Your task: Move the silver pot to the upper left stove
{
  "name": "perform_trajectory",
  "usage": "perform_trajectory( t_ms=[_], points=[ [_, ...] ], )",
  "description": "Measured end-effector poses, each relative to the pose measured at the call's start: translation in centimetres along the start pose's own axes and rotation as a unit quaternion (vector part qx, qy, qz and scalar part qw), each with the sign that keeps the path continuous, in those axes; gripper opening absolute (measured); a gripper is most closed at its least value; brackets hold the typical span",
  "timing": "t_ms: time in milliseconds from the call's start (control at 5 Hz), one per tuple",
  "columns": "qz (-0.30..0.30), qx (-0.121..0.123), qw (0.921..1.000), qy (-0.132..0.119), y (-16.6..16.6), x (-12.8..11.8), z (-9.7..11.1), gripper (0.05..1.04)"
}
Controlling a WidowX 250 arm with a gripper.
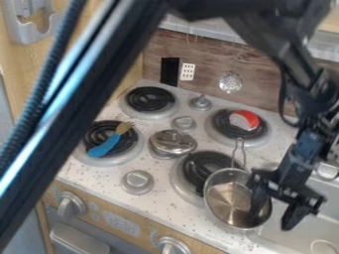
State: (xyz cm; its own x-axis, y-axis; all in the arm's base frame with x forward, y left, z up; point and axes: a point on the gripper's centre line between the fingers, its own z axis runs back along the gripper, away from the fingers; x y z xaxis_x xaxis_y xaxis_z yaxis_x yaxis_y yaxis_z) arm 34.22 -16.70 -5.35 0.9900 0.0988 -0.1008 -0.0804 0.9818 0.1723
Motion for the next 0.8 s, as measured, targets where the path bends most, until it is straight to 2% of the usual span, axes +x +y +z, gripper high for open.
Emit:
perform_trajectory(
  t_ms=[200, 400, 600, 800],
  points=[
    [0.005, -0.002, 1.0, 0.003, -0.1, -0.1, -0.1, 0.327],
    [0.01, 0.001, 1.0, -0.002, 0.0, 0.1, -0.1, 0.134],
    [0.015, 0.007, 0.9998, -0.008, 0.2, 0.2, 0.0, 0.079],
    [0.014, 0.003, 0.9996, -0.023, 0.3, 0.3, 1.2, 0.071]
  ],
)
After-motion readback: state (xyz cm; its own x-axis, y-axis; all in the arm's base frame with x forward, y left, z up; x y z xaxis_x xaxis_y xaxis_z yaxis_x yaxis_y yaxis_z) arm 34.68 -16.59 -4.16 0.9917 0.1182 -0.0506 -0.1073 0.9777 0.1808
